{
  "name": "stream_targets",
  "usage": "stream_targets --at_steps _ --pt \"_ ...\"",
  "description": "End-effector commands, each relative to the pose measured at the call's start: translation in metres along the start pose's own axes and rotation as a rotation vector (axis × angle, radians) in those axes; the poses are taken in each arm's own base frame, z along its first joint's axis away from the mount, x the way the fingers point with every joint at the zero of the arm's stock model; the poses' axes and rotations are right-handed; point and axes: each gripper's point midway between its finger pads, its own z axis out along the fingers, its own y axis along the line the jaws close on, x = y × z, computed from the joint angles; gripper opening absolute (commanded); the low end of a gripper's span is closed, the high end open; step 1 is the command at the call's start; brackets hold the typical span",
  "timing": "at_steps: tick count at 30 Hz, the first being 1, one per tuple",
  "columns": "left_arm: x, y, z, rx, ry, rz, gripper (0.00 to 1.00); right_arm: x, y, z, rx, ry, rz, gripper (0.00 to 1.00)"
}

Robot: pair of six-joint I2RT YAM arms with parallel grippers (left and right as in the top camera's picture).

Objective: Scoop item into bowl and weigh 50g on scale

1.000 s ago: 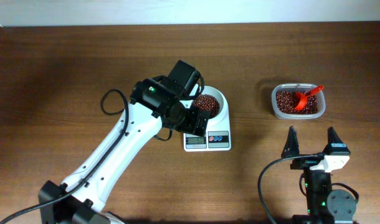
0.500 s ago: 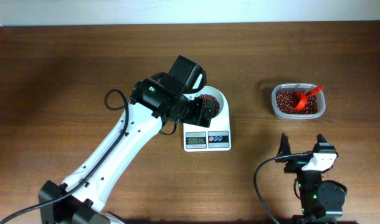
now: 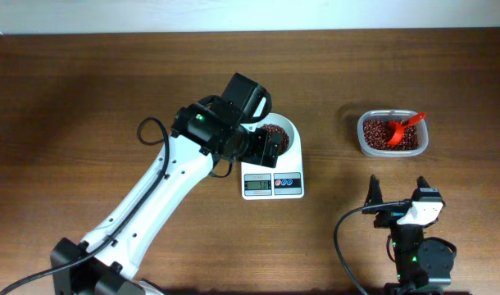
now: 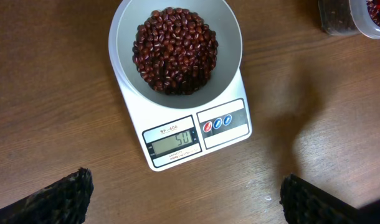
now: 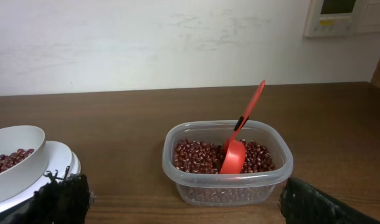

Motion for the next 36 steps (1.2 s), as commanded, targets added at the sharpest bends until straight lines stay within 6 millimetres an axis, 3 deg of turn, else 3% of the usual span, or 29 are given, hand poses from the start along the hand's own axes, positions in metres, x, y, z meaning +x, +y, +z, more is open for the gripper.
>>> stream_targets --at_steps 1,7,9,11,13,15,18,20,24,28,32,36 --pt "-0.003 -0.001 -0.005 -0.004 -0.018 -0.005 0.99 0.002 -0.002 0.000 0.010 0.001 0.007 0.99" --pt "-0.004 0.000 -0.006 -0.006 -0.024 -0.004 0.99 0.002 -0.002 0.000 0.010 0.001 0.007 0.99" --pt "-0.013 0.008 -0.020 -0.069 -0.099 0.005 0.99 0.002 -0.002 0.000 0.010 0.001 0.006 0.99" --pt "-0.022 0.011 -0.049 -0.095 -0.212 0.008 0.99 0.002 -0.002 0.000 0.010 0.001 0.007 0.99" --pt "-0.023 0.015 -0.068 -0.081 -0.287 -0.003 0.99 0.002 -0.002 0.000 0.010 0.001 0.007 0.99" --pt "-0.014 0.029 -0.073 -0.069 -0.373 -0.030 0.99 0.002 -0.002 0.000 0.010 0.001 0.007 0.99" --pt "0.007 0.051 -0.048 -0.032 -0.557 -0.057 0.99 0.002 -0.002 0.000 0.010 0.001 0.006 0.99" --pt "0.029 0.061 -0.024 0.035 -0.770 -0.053 0.99 0.002 -0.002 0.000 0.010 0.001 0.007 0.99" --pt "0.074 0.074 -0.011 0.113 -1.007 -0.043 0.99 0.002 -0.002 0.000 0.010 0.001 0.007 0.99" --pt "0.102 0.088 0.001 0.091 -1.006 -0.058 0.99 0.002 -0.002 0.000 0.010 0.001 0.007 0.99" --pt "0.124 0.130 0.012 -0.043 -0.931 -0.157 0.99 0.002 -0.002 0.000 0.010 0.001 0.007 0.99" --pt "0.117 0.151 -0.014 -0.254 -1.017 0.073 0.99 0.002 -0.002 0.000 0.010 0.001 0.006 0.99"
